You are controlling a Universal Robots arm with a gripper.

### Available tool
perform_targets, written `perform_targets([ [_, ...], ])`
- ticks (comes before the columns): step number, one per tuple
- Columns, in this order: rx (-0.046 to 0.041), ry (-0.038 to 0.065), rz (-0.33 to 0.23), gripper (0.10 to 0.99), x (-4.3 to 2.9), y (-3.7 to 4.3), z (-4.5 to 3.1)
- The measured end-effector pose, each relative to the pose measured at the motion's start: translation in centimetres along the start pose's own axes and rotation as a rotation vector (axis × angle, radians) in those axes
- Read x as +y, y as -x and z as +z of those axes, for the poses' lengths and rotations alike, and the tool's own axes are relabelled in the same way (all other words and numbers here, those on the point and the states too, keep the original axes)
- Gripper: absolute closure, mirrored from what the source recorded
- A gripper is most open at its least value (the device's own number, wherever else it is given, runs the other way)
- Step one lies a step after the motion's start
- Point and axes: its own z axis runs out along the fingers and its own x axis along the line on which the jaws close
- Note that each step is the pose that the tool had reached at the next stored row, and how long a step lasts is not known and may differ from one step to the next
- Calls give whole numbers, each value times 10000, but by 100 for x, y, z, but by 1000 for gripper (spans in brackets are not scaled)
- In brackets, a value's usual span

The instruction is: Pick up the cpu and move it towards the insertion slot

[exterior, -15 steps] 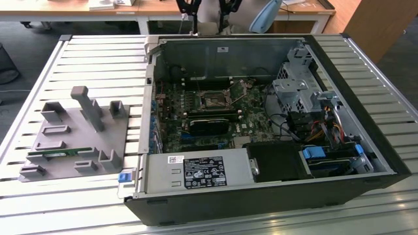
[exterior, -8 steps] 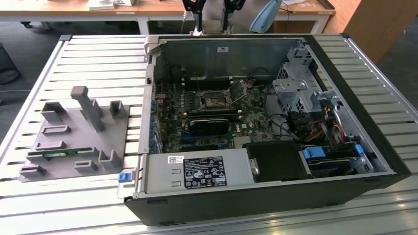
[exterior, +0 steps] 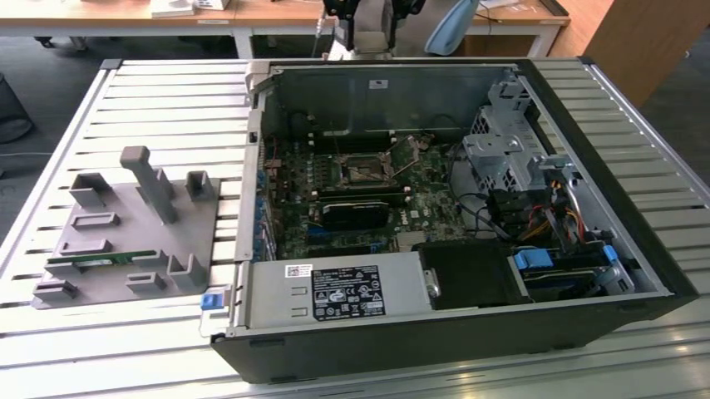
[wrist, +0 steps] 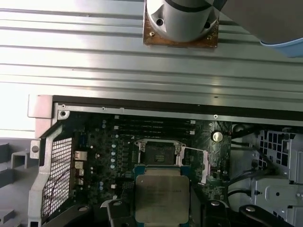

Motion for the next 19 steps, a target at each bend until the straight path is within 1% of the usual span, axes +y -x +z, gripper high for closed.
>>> perform_targets([
  [7,0,0,0,541,59,195,15],
  [11,1,0,-1,541,79,284,23],
  [12,0,0,-1,541,81,295,25],
  [19,-2,1,0,541,81,295,25],
])
